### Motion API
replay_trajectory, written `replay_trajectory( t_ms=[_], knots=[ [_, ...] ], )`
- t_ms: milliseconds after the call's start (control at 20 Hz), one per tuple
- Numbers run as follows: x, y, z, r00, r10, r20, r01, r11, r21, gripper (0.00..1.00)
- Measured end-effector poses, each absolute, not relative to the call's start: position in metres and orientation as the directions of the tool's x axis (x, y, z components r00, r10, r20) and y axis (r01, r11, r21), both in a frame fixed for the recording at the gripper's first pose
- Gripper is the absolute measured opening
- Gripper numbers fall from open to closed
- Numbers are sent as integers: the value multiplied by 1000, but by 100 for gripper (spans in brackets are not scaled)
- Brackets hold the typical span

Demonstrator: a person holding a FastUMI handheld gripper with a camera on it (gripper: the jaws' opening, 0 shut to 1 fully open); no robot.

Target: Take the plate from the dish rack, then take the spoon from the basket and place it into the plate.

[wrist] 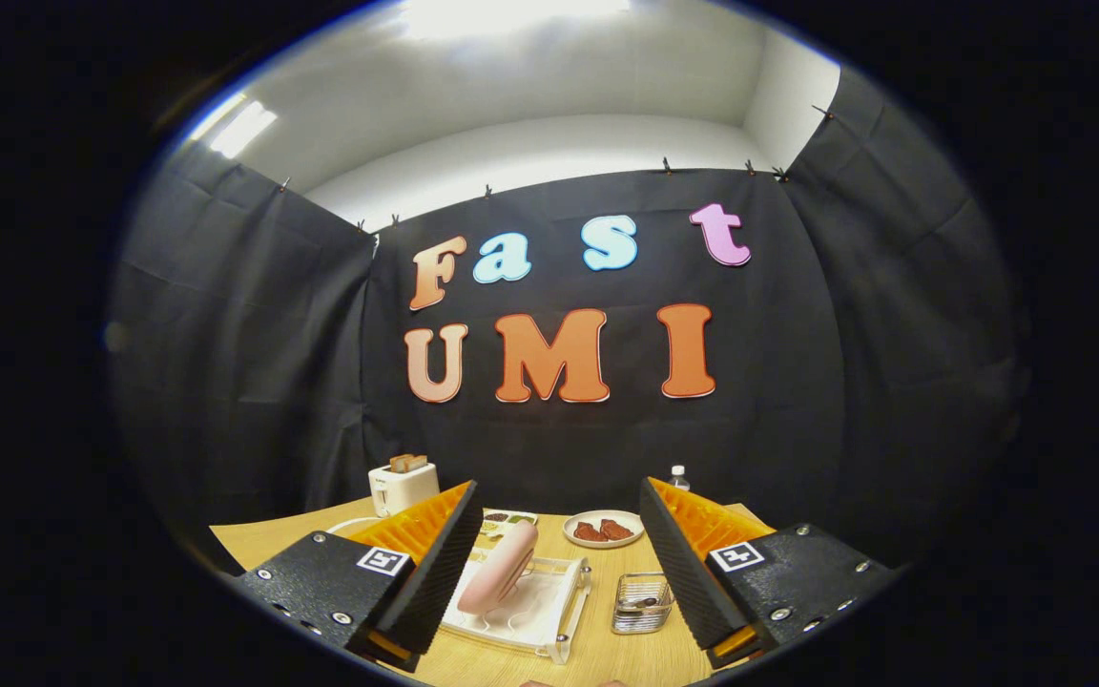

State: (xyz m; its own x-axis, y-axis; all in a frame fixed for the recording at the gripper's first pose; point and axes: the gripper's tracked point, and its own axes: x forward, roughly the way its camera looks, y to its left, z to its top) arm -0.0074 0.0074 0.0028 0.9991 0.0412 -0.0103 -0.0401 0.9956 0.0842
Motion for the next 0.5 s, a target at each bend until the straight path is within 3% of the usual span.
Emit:
replay_trajectory(
  t_ms=[500],
  knots=[
    [-2, 36, -5, 997, 68, -33, -67, 997, 28, 98]
  ],
)
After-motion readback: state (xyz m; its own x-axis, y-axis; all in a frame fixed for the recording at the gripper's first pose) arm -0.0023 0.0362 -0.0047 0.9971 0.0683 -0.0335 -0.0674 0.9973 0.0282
